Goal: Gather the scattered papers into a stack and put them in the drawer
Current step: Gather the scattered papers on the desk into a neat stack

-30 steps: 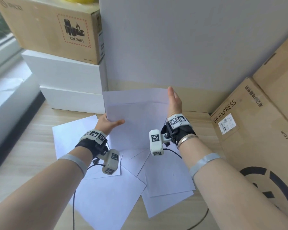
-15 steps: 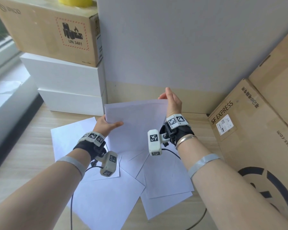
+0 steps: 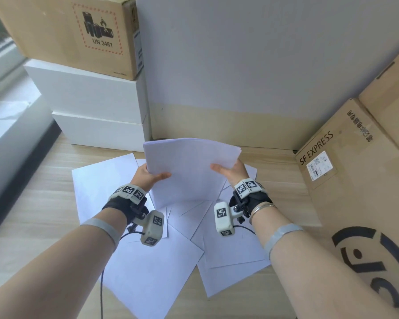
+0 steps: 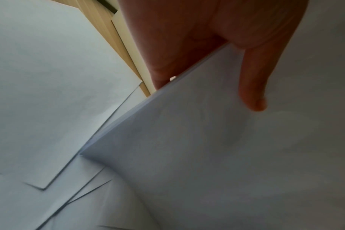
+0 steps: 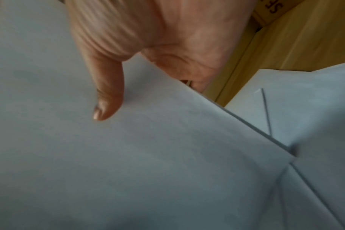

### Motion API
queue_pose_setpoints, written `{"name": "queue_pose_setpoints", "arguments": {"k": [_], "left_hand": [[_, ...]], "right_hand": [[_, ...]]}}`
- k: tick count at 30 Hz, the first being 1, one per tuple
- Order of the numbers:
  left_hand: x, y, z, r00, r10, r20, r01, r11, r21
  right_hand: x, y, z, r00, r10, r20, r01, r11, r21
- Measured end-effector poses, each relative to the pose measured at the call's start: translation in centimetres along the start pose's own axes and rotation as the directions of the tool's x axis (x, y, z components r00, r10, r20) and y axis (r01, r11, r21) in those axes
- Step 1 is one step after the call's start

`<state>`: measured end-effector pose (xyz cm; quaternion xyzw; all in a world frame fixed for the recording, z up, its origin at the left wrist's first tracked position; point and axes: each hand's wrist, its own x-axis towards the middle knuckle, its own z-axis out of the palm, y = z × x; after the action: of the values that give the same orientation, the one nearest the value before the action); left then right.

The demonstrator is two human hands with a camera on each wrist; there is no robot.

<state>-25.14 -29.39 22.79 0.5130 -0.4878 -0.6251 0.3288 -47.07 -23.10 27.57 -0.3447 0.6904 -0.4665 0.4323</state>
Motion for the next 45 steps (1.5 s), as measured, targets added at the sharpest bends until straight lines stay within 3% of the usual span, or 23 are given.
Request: {"name": "queue_pose_setpoints", "arguments": {"k": [5, 12, 18, 23, 28, 33, 35, 37, 39, 42, 45], "left_hand": [[0.8, -3.3, 0.2, 0.991, -0.115, -0.071, 0.129, 0.962, 0.242], [1.4, -2.5, 1.6, 0.992, -0.002, -0.129, 0.032, 0.972, 0.233], [1.5, -4.6, 1.9, 0.987, -0.107, -0.118, 0.140, 0.938, 0.317], [2.1, -5.1, 2.9, 0.975, -0.112, -0.192, 0.170, 0.932, 0.319], [2.9, -4.3, 3.9, 0.972, -0.167, -0.168, 0.203, 0.953, 0.223], [3.0, -5.5, 3.2, 0.956, -0.285, -0.066, 0.292, 0.923, 0.250], [2.9, -6.1, 2.1, 0.945, -0.312, -0.100, 0.326, 0.922, 0.207], [3.3, -7.3, 0.1, 0.936, -0.267, -0.229, 0.334, 0.880, 0.338], [3.6, -7.8, -2.2, 0.913, -0.245, -0.327, 0.386, 0.781, 0.491], [3.9, -8.4, -4.5, 0.884, -0.259, -0.389, 0.462, 0.606, 0.647], [4.3, -9.2, -4.3, 0.886, -0.221, -0.407, 0.457, 0.560, 0.691]], "right_hand": [[-0.2, 3.8, 0.1, 0.978, 0.206, 0.035, -0.196, 0.962, -0.191], [1.8, 4.9, 0.4, 0.973, 0.186, -0.138, -0.201, 0.974, -0.101], [2.0, 7.6, 0.6, 0.955, 0.280, -0.101, -0.294, 0.940, -0.171], [2.6, 8.0, 1.1, 0.974, 0.198, -0.114, -0.211, 0.971, -0.113], [4.2, 7.3, 0.9, 0.991, 0.094, -0.098, -0.115, 0.966, -0.231], [4.7, 8.3, -0.3, 0.987, 0.155, -0.050, -0.163, 0.930, -0.330], [4.9, 9.1, -0.9, 0.976, 0.206, -0.064, -0.216, 0.918, -0.332], [5.0, 9.8, -1.5, 0.966, 0.243, -0.084, -0.257, 0.911, -0.322], [5.0, 10.1, -1.9, 0.960, 0.260, -0.100, -0.279, 0.908, -0.313], [4.8, 10.4, -2.2, 0.955, 0.264, -0.132, -0.293, 0.908, -0.300], [4.5, 11.0, -2.2, 0.951, 0.255, -0.173, -0.296, 0.913, -0.280]]}}
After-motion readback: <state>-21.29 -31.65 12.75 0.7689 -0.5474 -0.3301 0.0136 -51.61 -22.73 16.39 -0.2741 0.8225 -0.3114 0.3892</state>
